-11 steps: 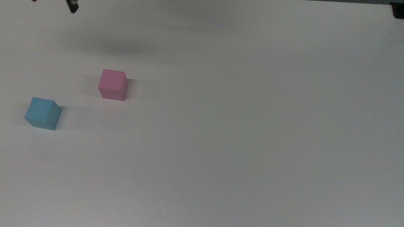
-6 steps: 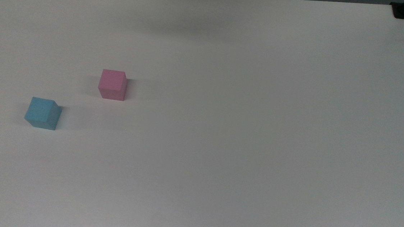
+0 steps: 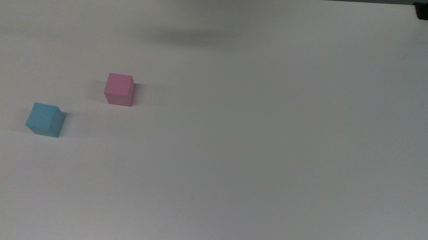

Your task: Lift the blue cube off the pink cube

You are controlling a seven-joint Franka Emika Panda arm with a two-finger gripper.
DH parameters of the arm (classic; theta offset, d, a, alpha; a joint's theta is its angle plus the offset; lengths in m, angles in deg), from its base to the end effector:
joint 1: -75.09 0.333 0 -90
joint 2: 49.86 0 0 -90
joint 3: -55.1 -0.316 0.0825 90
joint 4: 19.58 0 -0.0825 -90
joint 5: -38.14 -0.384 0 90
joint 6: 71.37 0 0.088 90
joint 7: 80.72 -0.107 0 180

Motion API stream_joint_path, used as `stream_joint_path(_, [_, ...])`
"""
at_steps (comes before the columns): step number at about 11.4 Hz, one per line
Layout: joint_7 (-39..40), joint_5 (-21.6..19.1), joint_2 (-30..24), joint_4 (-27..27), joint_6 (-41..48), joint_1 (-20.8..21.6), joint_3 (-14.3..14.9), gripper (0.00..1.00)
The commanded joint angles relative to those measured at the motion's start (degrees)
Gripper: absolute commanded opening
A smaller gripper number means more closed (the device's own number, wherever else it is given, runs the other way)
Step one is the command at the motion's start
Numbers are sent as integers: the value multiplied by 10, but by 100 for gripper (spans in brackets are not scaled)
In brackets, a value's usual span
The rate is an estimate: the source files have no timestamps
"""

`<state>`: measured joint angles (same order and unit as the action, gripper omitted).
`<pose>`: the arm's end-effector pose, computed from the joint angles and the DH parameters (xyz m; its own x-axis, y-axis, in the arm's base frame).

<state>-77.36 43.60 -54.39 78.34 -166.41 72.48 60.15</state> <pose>0.5304 -0.0826 0.6100 0.9975 -0.0668 0.0229 -0.0686 -0.9936 0.0896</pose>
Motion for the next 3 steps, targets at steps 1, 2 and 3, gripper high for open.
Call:
stream_joint_path(1, [13, 1, -10, 2, -8, 5, 9, 100])
stream_joint_path(2, [13, 0, -10, 1, -7, 5, 9, 100])
stream_joint_path(3, [12, -1, -9, 1, -6, 5, 9, 100])
